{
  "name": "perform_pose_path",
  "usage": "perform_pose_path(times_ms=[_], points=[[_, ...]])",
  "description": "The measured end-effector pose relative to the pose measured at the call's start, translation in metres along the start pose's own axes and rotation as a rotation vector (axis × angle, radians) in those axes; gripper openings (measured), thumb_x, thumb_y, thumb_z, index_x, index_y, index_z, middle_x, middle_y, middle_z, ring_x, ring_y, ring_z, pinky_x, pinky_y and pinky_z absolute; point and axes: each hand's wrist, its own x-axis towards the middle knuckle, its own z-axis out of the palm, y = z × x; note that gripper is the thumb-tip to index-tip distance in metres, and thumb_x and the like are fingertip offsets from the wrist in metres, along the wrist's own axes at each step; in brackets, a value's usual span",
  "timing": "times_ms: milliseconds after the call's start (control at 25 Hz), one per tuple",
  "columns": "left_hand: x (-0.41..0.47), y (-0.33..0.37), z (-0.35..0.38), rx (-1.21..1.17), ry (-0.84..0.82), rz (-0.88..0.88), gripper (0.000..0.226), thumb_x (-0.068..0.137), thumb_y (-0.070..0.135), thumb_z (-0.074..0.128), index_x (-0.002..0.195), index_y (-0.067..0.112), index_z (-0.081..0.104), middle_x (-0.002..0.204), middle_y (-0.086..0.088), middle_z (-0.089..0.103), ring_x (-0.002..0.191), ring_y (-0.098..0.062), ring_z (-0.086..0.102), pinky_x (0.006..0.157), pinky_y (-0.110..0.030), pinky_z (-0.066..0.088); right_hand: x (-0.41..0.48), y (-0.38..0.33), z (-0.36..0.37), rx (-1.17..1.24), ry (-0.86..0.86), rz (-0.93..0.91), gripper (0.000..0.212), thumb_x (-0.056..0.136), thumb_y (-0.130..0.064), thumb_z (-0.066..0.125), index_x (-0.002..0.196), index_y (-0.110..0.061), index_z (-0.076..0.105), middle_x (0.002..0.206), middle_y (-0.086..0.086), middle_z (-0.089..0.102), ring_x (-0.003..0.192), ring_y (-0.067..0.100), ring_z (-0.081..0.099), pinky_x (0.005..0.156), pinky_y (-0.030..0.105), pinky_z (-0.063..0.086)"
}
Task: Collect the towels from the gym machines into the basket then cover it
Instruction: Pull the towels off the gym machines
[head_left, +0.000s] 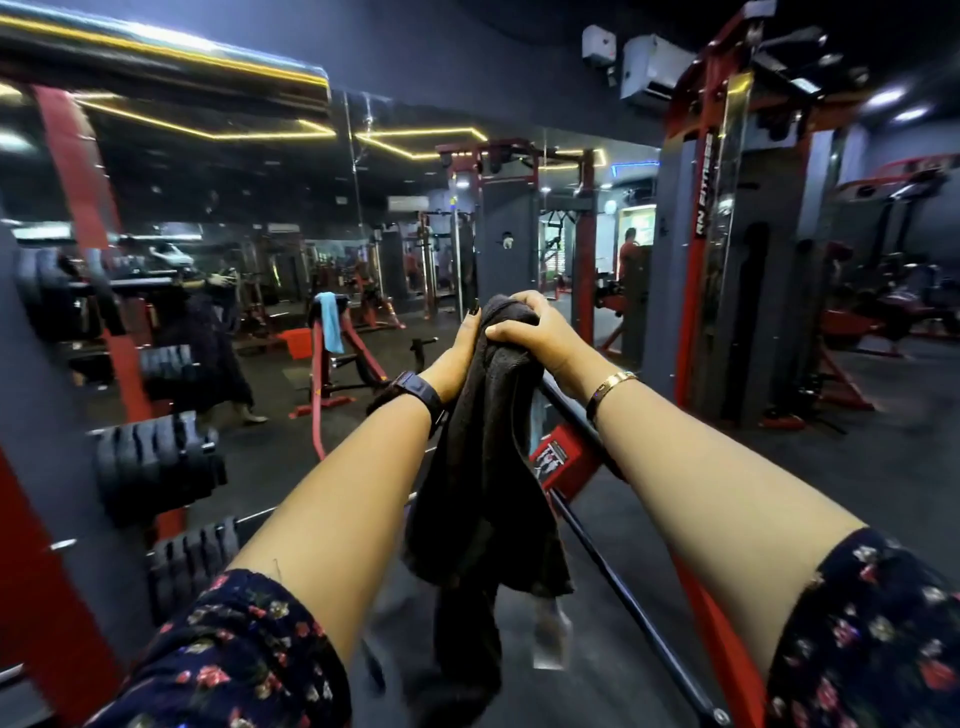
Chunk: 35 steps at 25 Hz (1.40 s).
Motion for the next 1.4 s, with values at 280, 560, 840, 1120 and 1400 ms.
perform_pose_path(times_ms=[280, 560, 840, 1120, 1400], points=[[0.064, -0.028, 0.060, 0.046, -0.031, 0.048, 0.075, 0.079, 0.073, 0.039, 0.124, 0.018, 0.059, 0.131, -0.011, 0.059, 0.122, -0.025, 0.055, 0.109, -0.042, 0.041, 0.029, 0.065, -0.064, 0.030, 0.068, 0.049, 0.067, 0.065, -0.030, 0.075, 0.120, -0.009, 0.044, 0.106, 0.008, 0.059, 0.104, 0.023, 0.061, 0.092, 0.038, 0.052], [0.153, -0.044, 0.138, -0.370, -0.091, 0.003, 0.046, 0.099, 0.040, 0.034, 0.125, 0.006, 0.050, 0.102, -0.008, 0.063, 0.089, -0.014, 0.062, 0.080, -0.023, 0.052, 0.092, 0.124, -0.141, 0.084, 0.103, 0.031, 0.033, 0.089, -0.025, 0.065, 0.115, -0.009, 0.052, 0.109, 0.011, 0.060, 0.107, 0.024, 0.060, 0.095, 0.038, 0.050], [0.223, -0.076, 0.186, -0.284, -0.034, 0.055, 0.043, 0.090, 0.023, 0.058, 0.130, 0.010, 0.049, 0.124, -0.022, 0.059, 0.117, -0.033, 0.057, 0.101, -0.041, 0.046, 0.144, 0.183, -0.189, 0.142, 0.086, 0.136, 0.027, 0.095, -0.035, 0.054, 0.110, -0.012, 0.055, 0.099, 0.004, 0.063, 0.096, 0.017, 0.061, 0.089, 0.033, 0.051], [0.312, -0.112, 0.177, -0.144, 0.015, 0.028, 0.066, 0.057, 0.049, 0.073, 0.113, 0.019, 0.059, 0.119, -0.015, 0.065, 0.113, -0.027, 0.061, 0.102, -0.041, 0.047, 0.212, 0.248, -0.203, 0.154, 0.077, 0.181, 0.031, 0.095, -0.036, 0.054, 0.112, -0.010, 0.057, 0.101, 0.006, 0.065, 0.095, 0.017, 0.062, 0.088, 0.032, 0.052], [0.440, -0.171, 0.136, -0.020, 0.160, 0.018, 0.058, 0.062, 0.044, 0.069, 0.112, 0.016, 0.061, 0.110, -0.004, 0.066, 0.106, -0.018, 0.060, 0.089, -0.028, 0.045, 0.322, 0.334, -0.218, -0.094, 0.132, 0.155, 0.025, 0.098, -0.035, 0.047, 0.097, -0.014, 0.061, 0.094, -0.001, 0.059, 0.087, 0.010, 0.054, 0.078, 0.023, 0.045]])
